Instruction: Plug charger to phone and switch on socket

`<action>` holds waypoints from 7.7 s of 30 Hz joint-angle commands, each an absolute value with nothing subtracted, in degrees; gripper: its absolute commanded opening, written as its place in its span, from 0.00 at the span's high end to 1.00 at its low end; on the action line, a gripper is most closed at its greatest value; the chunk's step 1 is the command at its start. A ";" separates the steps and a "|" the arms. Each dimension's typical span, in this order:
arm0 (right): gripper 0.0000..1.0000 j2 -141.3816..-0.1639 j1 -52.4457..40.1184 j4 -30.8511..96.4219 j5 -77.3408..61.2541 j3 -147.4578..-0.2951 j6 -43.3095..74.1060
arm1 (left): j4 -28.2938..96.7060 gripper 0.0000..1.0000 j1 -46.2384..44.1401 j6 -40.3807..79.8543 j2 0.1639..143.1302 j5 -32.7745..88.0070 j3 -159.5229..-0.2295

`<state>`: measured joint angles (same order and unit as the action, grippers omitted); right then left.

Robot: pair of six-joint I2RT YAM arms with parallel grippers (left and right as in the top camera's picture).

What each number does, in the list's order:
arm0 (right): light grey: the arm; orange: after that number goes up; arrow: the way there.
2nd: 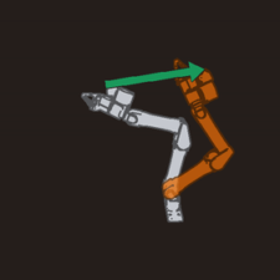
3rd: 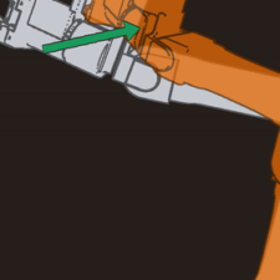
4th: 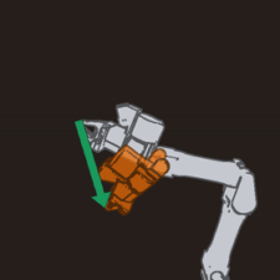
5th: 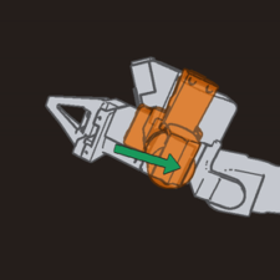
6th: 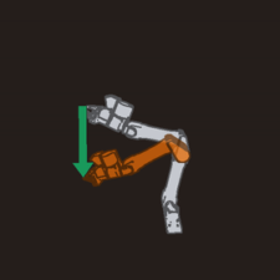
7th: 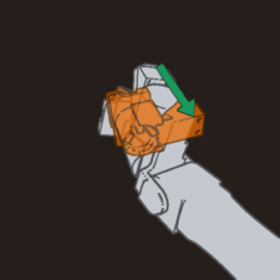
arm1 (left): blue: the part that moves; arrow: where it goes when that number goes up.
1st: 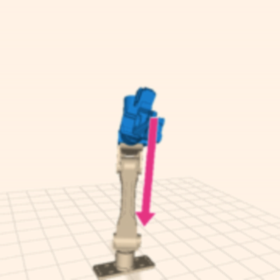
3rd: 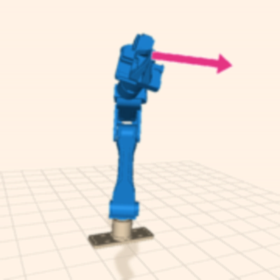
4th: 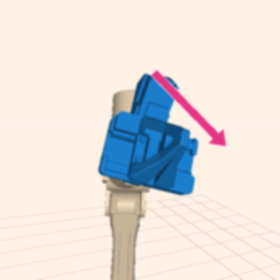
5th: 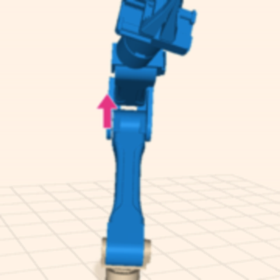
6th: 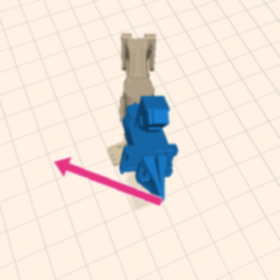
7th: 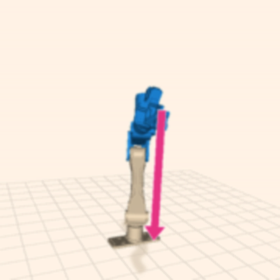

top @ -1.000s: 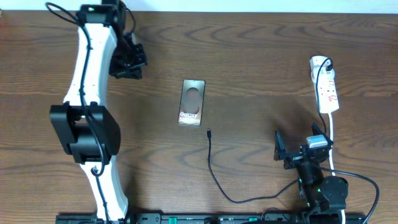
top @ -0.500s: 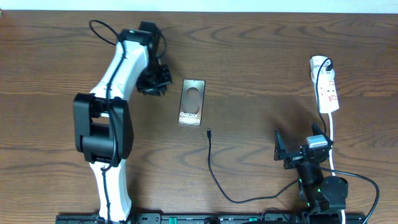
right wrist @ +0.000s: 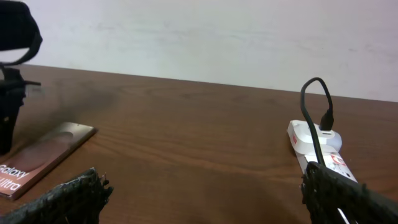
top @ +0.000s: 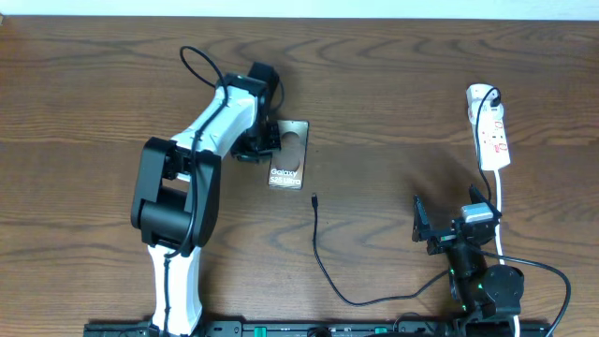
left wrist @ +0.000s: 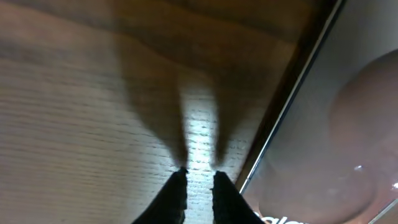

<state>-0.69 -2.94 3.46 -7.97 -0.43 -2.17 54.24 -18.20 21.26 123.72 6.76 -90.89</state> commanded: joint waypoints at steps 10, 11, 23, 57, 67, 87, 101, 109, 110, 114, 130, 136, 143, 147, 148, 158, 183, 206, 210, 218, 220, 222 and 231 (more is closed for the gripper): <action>0.01 -0.38 -2.68 3.68 -8.32 -0.32 -2.85 | 54.76 0.78 -22.09 21.78 124.75 8.34 -89.67; 0.01 -0.38 -2.68 3.66 -8.29 -0.32 -2.85 | 54.81 0.78 -22.11 21.76 124.75 8.29 -89.67; 0.01 -0.38 -2.66 3.66 -8.29 -0.32 -2.85 | 59.99 0.72 -18.22 21.76 124.66 6.22 -97.36; 0.01 -0.38 -2.68 3.68 -8.32 -0.32 -2.85 | 53.25 0.02 -23.38 30.98 124.68 4.91 -95.15; 0.01 -0.38 -2.68 3.66 -8.29 -0.32 -2.85 | 49.93 0.02 -24.21 30.92 124.75 4.45 -91.98; 0.01 -0.38 -2.68 3.66 -8.32 -0.32 -2.85 | 46.76 0.08 -24.21 30.70 124.75 4.43 -86.59; 0.01 -0.38 -2.68 3.68 -8.32 -0.32 -2.85 | 46.52 0.57 -24.21 30.70 124.75 4.43 -86.50; 0.01 -0.38 -2.68 3.66 -8.32 -0.32 -2.85 | 46.19 0.81 -24.21 30.70 124.75 4.43 -86.50; 0.01 -0.38 -2.68 3.66 -8.29 -0.32 -2.85 | 46.13 0.87 -24.21 30.70 124.75 4.40 -86.50; 0.01 -0.38 -2.68 3.68 -8.32 -0.32 -2.85 | 45.82 0.92 -24.21 30.70 124.75 4.40 -86.50; 0.01 -0.38 -2.68 3.66 -8.29 -0.32 -2.85 | 45.71 0.48 -24.21 30.72 124.75 4.40 -86.50; 0.01 -0.38 -2.66 3.68 -8.29 -0.32 -2.85 | 45.71 0.80 -24.21 30.72 124.75 4.43 -86.50; 0.01 -0.38 -2.68 3.66 -8.32 -0.32 -2.85 | 46.19 0.51 -23.90 30.46 124.64 4.51 -86.85; 0.01 -0.38 -2.68 3.66 -8.32 -0.32 -2.85 | 49.28 0.30 -23.00 26.98 124.33 5.56 -89.14; 0.01 -0.38 -2.68 3.66 -8.29 -0.32 -2.85 | 49.47 0.25 -22.74 27.05 124.11 5.58 -89.52; 0.01 -0.38 -2.68 3.68 -8.29 -0.32 -2.85 | 47.37 0.00 -22.20 38.24 119.24 7.07 -90.00; 0.01 -0.38 -2.68 3.66 -8.32 -0.32 -2.85 | 42.04 0.02 -27.11 41.25 119.81 6.57 -89.30; 0.01 -0.38 -2.68 3.66 -8.29 -0.32 -2.85 | 40.53 0.02 -27.46 41.23 119.92 3.36 -87.85; 0.01 -0.38 -2.66 3.66 -8.29 -0.32 -2.85 | 39.72 0.02 -27.46 41.21 119.92 3.36 -86.85; 0.01 -0.38 -2.68 3.66 -8.32 -0.32 -2.85 | 37.50 0.02 -27.46 41.21 119.92 3.33 -84.25; 0.01 -0.38 -2.68 3.66 -8.29 -0.32 -2.85 | 36.97 0.02 -27.46 41.21 119.92 3.36 -83.72; 0.01 -0.38 -2.68 3.66 -8.29 -0.32 -2.85 | 36.97 0.02 -27.46 41.21 119.92 3.33 -83.31; 0.01 -0.38 -2.68 3.66 -8.29 -0.32 -2.85 | 34.20 0.02 -27.46 41.19 119.92 3.31 -79.42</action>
<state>-0.69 -2.94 3.46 -7.97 -0.43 -2.17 34.65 -27.46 40.69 119.22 3.66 -82.30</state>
